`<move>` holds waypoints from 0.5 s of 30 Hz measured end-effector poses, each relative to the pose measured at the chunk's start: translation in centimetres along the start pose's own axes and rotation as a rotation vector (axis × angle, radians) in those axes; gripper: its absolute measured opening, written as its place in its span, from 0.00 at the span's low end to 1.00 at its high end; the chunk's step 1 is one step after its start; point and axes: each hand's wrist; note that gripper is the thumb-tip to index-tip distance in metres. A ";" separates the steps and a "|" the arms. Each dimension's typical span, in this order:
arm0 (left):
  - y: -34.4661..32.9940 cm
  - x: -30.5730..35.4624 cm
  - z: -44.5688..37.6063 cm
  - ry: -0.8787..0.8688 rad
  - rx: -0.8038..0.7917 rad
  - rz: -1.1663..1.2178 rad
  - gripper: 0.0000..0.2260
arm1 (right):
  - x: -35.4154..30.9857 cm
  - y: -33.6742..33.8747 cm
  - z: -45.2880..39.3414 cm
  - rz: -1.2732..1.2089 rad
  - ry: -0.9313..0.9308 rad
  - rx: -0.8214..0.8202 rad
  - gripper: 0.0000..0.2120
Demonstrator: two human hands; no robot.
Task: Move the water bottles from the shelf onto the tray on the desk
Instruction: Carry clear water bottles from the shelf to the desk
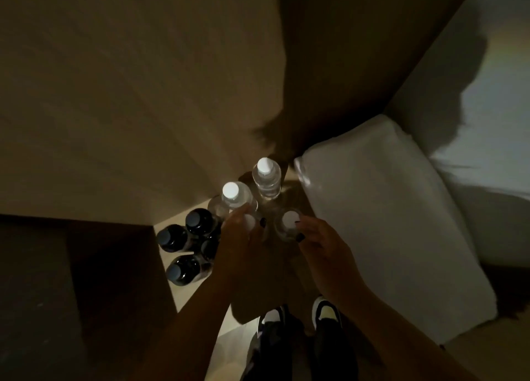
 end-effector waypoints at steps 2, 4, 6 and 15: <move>-0.7 -1.3 -0.2 0.009 0.058 0.075 0.13 | 1.0 -0.1 -0.4 -0.010 0.045 0.037 0.15; -1.5 -2.8 -0.5 -0.012 0.098 0.079 0.09 | 1.8 -0.2 -0.6 -0.010 0.095 0.060 0.17; -1.7 -3.9 -0.5 -0.022 0.105 0.061 0.06 | 2.3 -0.3 -0.5 -0.008 0.126 0.065 0.18; 2.4 0.1 2.5 0.140 0.235 0.274 0.08 | 0.6 -1.4 -0.3 0.025 0.244 -0.017 0.18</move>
Point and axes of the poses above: each hand's wrist, its own z-axis away from the middle knuckle, its own y-axis out of the back of the hand, x = y × z, and after that the axes turned 14 degrees about -x, right-handed
